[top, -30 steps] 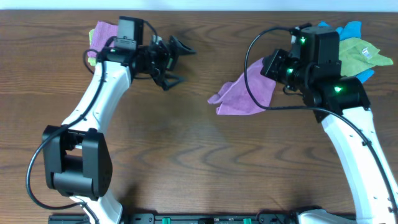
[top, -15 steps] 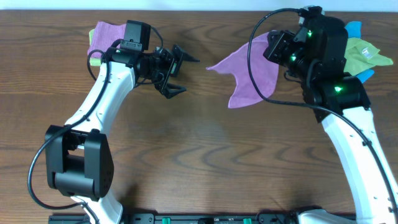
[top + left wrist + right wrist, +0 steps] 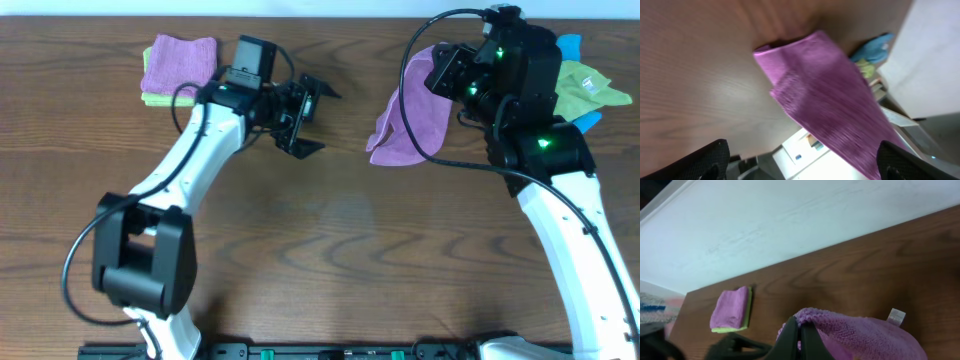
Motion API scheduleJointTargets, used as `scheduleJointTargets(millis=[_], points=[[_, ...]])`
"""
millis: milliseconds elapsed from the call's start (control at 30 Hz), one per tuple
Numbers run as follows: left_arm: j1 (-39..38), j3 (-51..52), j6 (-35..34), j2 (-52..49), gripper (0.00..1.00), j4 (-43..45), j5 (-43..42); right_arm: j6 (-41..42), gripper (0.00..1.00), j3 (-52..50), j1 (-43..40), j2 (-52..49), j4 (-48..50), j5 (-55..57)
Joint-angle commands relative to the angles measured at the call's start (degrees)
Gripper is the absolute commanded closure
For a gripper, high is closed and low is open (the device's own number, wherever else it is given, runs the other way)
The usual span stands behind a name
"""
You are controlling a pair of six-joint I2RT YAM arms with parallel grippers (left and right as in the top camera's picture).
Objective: Fold the cloth
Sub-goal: 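Grasp the hanging cloth's left corner with the left gripper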
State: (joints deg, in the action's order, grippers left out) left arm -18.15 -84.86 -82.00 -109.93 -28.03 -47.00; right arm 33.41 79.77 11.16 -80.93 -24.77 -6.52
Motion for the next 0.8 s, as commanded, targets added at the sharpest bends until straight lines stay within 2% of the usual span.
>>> scheduleJointTargets(millis=[0, 133, 233, 300, 400, 600, 767], points=[[-1.5, -0.3, -3.6, -5.7, 0.05, -0.2, -5.0, -1.4, 0.99, 1.2, -0.2, 1.0, 0.1, 2.1], [-3.6, -0.3, -8.8, -11.2, 0.05, 1.3, -12.9, -1.4, 0.99, 1.2, -0.2, 1.0, 0.1, 3.8], [-5.0, -0.3, -13.6, -14.2, 0.05, 6.3, -16.2, -2.3, 0.98, 1.2, -0.2, 1.0, 0.1, 3.8], [-5.9, -0.3, -18.9, -15.5, 0.05, 14.8, -15.5, -3.3, 0.98, 1.2, -0.2, 1.0, -0.2, 3.8], [-5.7, -0.3, -22.0, -15.6, 0.05, 21.2, -13.9, -3.9, 0.98, 1.2, -0.2, 1.0, -1.2, 3.8], [-6.0, -0.3, -29.0, -15.6, 0.05, 26.2, -10.8, -4.4, 0.98, 1.2, -0.2, 1.0, -2.1, 4.9], [-6.3, -0.3, -31.4, -15.6, 0.04, 31.0, -6.4, -5.3, 0.99, 1.2, -0.2, 1.0, -2.1, 4.8]])
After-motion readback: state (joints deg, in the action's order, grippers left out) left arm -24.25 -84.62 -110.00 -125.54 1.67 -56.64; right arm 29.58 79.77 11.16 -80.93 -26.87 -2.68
